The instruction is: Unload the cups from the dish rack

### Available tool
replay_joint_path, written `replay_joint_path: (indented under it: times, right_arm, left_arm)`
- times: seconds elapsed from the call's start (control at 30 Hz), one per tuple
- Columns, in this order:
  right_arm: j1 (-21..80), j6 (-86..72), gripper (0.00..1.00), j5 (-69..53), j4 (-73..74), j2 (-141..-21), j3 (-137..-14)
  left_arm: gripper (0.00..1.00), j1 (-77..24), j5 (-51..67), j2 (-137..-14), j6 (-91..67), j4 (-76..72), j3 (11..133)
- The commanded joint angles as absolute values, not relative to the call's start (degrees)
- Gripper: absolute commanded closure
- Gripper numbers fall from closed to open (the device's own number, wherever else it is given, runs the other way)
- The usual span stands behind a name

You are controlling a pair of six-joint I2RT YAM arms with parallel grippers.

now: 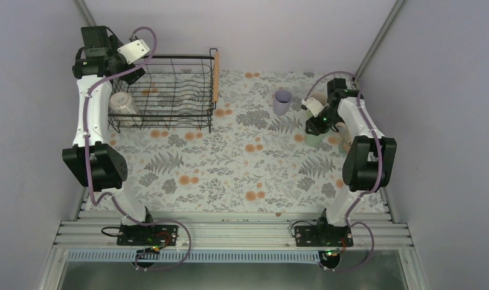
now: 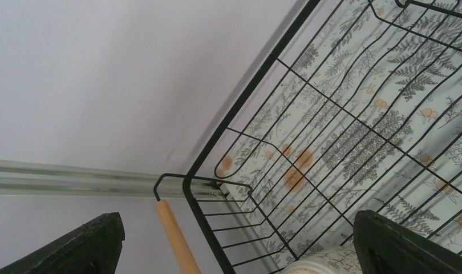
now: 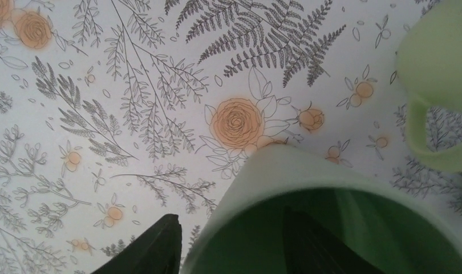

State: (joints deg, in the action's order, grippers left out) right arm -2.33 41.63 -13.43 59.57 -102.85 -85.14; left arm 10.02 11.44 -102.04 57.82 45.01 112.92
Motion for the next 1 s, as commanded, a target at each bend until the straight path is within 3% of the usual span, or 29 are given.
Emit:
replay_joint_path:
  times: [0.0, 0.13, 0.17, 0.2, 0.53, 0.97]
  right_arm:
    - [-2.3, 42.0, 0.46, -15.3, 58.8, -98.9, -83.5]
    - [-2.3, 41.5, 0.27, -14.0, 60.1, -96.7, -84.1]
    - [-2.3, 41.6, 0.05, -14.0, 60.6, -96.1, -84.7]
    - [-2.3, 41.7, 0.01, -14.0, 61.5, -95.8, -85.7]
    - [-0.4, 43.6, 0.00, -18.8, 67.7, -91.1, -96.7]
    - [3.6, 42.3, 0.00, -20.2, 70.9, -98.2, -105.5]
  left_arm:
    - [0.00, 10.3, 13.1, -100.7, 59.0, 47.4, 112.5]
    - [0.00, 10.3, 12.6, -101.8, 61.4, 51.3, 113.4]
    - [0.00, 10.3, 12.1, -102.2, 62.1, 52.1, 113.9]
    - [0.00, 10.3, 11.9, -102.7, 62.7, 53.3, 114.6]
    - [0.00, 10.3, 7.6, -112.3, 66.1, 70.6, 127.4]
    - [0.00, 10.7, -3.2, -113.9, 72.3, 77.8, 122.1]
